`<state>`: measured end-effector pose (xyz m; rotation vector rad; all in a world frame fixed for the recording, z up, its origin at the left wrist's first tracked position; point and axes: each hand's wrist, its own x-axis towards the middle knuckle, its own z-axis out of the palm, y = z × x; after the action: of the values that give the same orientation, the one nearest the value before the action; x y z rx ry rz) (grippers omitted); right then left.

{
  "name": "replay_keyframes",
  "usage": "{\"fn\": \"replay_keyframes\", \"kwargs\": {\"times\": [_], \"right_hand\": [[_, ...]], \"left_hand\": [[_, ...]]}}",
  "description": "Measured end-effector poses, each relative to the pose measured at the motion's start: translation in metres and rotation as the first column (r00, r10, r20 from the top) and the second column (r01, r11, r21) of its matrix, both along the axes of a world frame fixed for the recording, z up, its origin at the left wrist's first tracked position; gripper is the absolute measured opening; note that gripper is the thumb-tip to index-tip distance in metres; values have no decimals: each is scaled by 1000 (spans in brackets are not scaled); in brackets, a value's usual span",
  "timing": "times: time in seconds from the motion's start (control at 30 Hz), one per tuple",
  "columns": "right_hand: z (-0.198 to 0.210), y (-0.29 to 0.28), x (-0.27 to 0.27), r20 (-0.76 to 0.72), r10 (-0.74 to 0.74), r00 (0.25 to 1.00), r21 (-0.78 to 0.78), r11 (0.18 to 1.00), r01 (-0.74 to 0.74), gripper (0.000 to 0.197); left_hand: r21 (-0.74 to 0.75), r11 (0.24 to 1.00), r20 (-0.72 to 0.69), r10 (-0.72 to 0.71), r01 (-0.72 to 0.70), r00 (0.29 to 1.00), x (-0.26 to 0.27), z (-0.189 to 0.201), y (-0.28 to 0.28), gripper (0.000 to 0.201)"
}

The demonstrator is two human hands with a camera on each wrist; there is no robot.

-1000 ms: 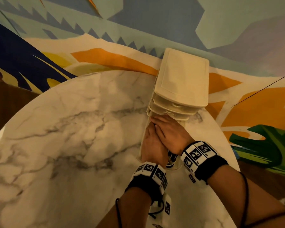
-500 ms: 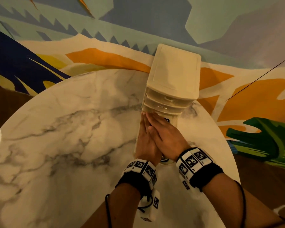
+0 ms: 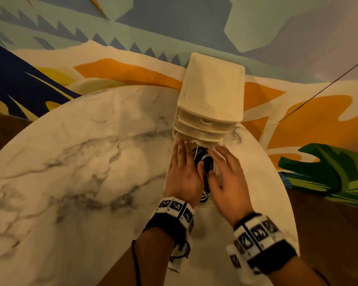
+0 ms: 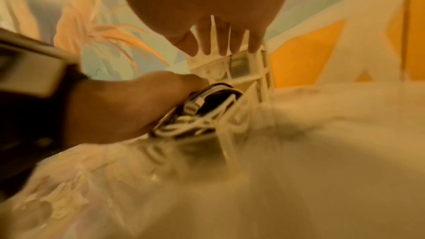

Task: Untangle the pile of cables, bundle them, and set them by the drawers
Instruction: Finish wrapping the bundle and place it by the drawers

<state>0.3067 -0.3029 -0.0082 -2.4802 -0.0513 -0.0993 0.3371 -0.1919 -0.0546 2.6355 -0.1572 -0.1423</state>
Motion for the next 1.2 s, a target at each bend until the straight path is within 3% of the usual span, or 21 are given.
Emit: {"fn": "replay_keyframes", "kwargs": {"times": [0.13, 0.2, 0.3, 0.5, 0.57, 0.8, 1.0, 1.2], "right_hand": [[-27, 2, -34, -248, 108, 963, -120, 983, -141, 69], [-32, 8, -35, -266, 98, 959, -183, 972, -150, 72], [-23, 20, -29, -241, 84, 967, -256, 956, -147, 73], [-27, 22, -27, -336, 109, 935, -313, 924, -220, 84], [-26, 26, -24, -335, 100, 937, -314, 926, -211, 78], [-31, 36, -18, -325, 26, 945, -256, 960, -115, 75], [-22, 43, -12, -326, 13, 945, -213, 973, -86, 87], [-22, 47, -4, -356, -4, 934, -281, 954, -104, 86]], "left_hand": [[180, 983, 27, -43, 38, 999, 2, 11, 8, 69], [273, 957, -24, -98, 101, 995, 4, 10, 20, 71], [289, 949, -69, -115, 130, 991, 7, 8, 30, 70], [342, 930, -21, -133, 132, 991, 12, 9, 40, 68], [358, 919, -16, -170, 165, 985, 19, 12, 46, 67], [129, 992, 36, -15, 11, 999, 62, 16, 45, 37], [31, 1000, -3, -3, 3, 1000, 62, 3, 43, 36], [-64, 995, -46, 77, -80, 996, 60, -2, 37, 34]]}}
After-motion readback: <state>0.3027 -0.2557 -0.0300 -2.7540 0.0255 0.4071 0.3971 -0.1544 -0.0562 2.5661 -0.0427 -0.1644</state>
